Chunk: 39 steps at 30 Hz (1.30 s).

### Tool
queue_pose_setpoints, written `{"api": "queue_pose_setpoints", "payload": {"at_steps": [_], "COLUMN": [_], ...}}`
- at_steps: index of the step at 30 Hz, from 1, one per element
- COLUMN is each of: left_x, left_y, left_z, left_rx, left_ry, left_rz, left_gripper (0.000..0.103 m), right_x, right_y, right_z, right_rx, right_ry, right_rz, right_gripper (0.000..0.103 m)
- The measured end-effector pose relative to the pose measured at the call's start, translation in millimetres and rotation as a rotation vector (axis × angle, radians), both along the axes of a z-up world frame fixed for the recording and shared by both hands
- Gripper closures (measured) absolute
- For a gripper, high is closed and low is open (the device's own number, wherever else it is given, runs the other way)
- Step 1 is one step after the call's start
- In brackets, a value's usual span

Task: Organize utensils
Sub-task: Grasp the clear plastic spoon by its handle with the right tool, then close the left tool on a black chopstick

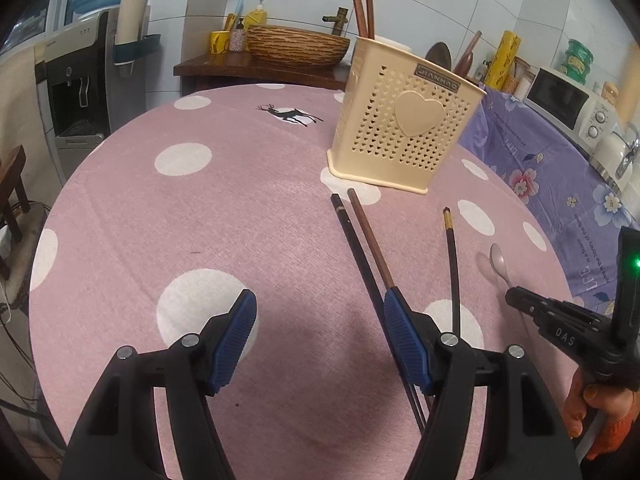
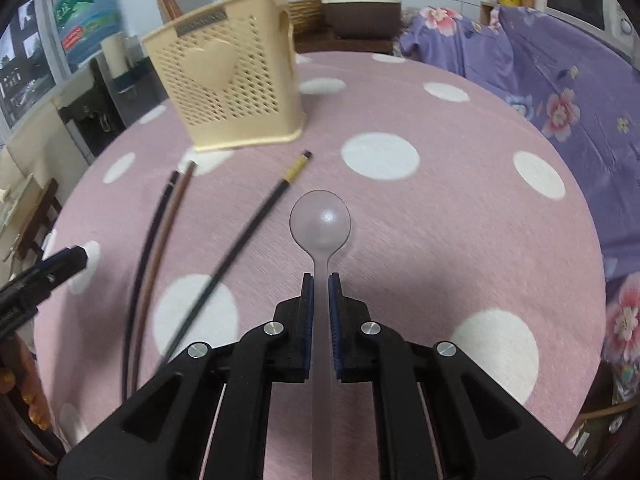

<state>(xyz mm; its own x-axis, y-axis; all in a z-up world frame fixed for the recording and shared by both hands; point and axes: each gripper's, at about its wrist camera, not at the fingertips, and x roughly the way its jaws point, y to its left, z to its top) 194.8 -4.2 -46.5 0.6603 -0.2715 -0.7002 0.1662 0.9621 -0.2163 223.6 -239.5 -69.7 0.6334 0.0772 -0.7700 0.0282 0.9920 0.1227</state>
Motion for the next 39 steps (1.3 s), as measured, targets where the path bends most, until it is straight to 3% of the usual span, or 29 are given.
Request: {"api": "queue_pose_setpoints", "payload": {"at_steps": [8,10,12,13,25,29,36,39], "left_x": [6.4,9.4,12.9,14.3,36.9,38.9,48.4,56.1], "left_y": [-6.6,-7.4,-7.4,-7.2,-8.0,-9.4,-18.4,-27.9], "left_z": [-5.2,-4.3,-1.7,-0.3,4.7,2.5,-1.0,-2.5], "left_rx": [0.028,0.034,0.045,0.048,0.068,0.068,0.07,0.078], "left_ry": [0.03,0.038,0.038,0.036,0.044,0.054,0.077,0.089], "left_rz": [-0.01,-0.012,-0.011,-0.009,0.001,0.0,-0.014,-0.021], "left_gripper": [0.04,0.04,0.04,0.04,0.04,0.04,0.041,0.05], "right_x": [0.4,1.5,4.3,6.7,45.9,50.7,50.9,51.0], "right_y": [-0.3,-1.9,-1.7,-1.8,11.6,11.1,9.0,9.2], "right_z": [-7.5,-6.7,-5.0,-4.6,-4.1,-3.3,-4.0,-4.4], "right_rx": [0.005,0.006,-0.025,-0.041,-0.109,-0.109,-0.099,-0.098], "right_ry": [0.0,0.009,0.012,0.011,0.037,0.051,0.044,0.038], "right_rz": [-0.002,0.017,0.019,0.025,0.077,0.072,0.069,0.065], "right_gripper": [0.09,0.079,0.059,0.057,0.057,0.066,0.066,0.066]}}
